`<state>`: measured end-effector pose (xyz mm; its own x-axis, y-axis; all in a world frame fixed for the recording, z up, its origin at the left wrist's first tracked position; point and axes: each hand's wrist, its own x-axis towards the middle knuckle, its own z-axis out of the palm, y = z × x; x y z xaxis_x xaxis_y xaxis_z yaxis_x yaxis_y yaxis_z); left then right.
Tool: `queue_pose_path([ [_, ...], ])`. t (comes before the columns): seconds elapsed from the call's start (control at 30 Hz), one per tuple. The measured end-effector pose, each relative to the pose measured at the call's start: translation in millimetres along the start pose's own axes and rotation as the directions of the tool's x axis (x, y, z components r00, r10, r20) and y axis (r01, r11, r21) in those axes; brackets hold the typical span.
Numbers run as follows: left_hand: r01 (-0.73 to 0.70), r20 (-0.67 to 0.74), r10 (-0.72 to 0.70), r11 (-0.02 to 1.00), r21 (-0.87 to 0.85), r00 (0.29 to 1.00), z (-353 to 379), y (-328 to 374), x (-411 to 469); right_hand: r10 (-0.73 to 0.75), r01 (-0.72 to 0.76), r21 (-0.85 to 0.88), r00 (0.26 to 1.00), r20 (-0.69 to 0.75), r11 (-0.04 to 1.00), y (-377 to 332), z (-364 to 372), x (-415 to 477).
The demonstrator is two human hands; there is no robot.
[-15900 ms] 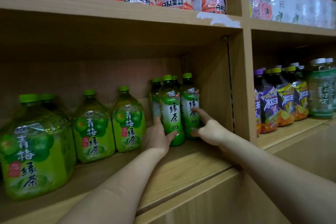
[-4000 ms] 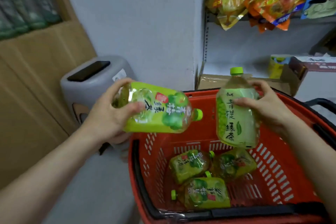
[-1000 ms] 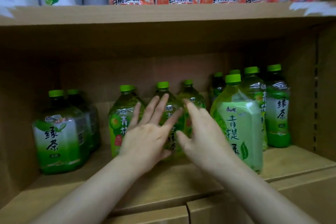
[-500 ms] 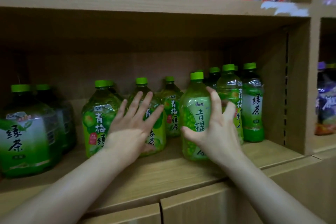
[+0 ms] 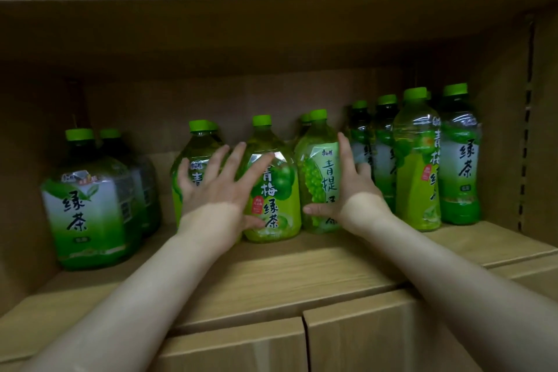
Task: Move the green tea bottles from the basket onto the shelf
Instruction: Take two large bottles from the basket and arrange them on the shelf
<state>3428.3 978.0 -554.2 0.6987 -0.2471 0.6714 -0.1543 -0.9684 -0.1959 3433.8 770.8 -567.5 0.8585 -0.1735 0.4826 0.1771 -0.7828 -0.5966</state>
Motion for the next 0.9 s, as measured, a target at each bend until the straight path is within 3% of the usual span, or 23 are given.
queue_pose_path([
  [0.17,-0.011,-0.074,0.007,0.998,-0.055,0.997,-6.2,0.1,-6.6,0.028,-0.033,0.078,0.997,0.070,0.996,3.4,-3.9,-7.6],
  [0.27,0.169,-0.202,-0.231,0.945,-0.281,0.952,-14.5,-10.4,-16.2,0.067,-0.074,0.067,0.992,0.104,0.995,5.7,-7.7,-15.0],
  [0.3,0.240,-0.185,-0.328,0.893,-0.381,0.926,-14.7,-16.1,-19.3,0.076,-0.080,0.031,0.991,0.107,0.996,4.8,-8.4,-16.6],
  [0.37,0.369,0.003,-0.467,0.695,-0.617,0.884,-11.4,-28.9,-22.3,0.080,-0.076,-0.048,0.992,0.099,0.996,2.2,-8.6,-17.5],
  [0.43,0.457,0.239,-0.467,0.435,-0.776,0.851,-3.1,-37.3,-21.7,0.075,-0.070,-0.067,0.994,0.076,0.995,1.4,-7.7,-17.8],
  [0.47,0.478,0.292,-0.455,0.376,-0.794,0.842,1.4,-39.8,-20.8,0.063,-0.060,-0.051,0.996,0.064,0.997,1.8,-7.1,-17.6],
  [0.53,0.511,0.315,-0.470,0.380,-0.771,0.824,7.1,-42.3,-18.6,0.042,-0.042,-0.010,0.998,0.047,0.999,4.6,-6.6,-17.9],
  [0.73,0.529,0.260,-0.505,0.516,-0.673,0.823,8.9,-38.9,-21.6,-0.007,0.002,0.065,0.997,0.077,0.998,12.0,-9.0,-17.3],
  [0.9,0.555,0.266,-0.527,0.525,-0.645,0.807,4.6,-36.7,-27.6,-0.033,0.024,0.055,0.984,0.176,0.998,10.3,-26.8,-29.0],
])
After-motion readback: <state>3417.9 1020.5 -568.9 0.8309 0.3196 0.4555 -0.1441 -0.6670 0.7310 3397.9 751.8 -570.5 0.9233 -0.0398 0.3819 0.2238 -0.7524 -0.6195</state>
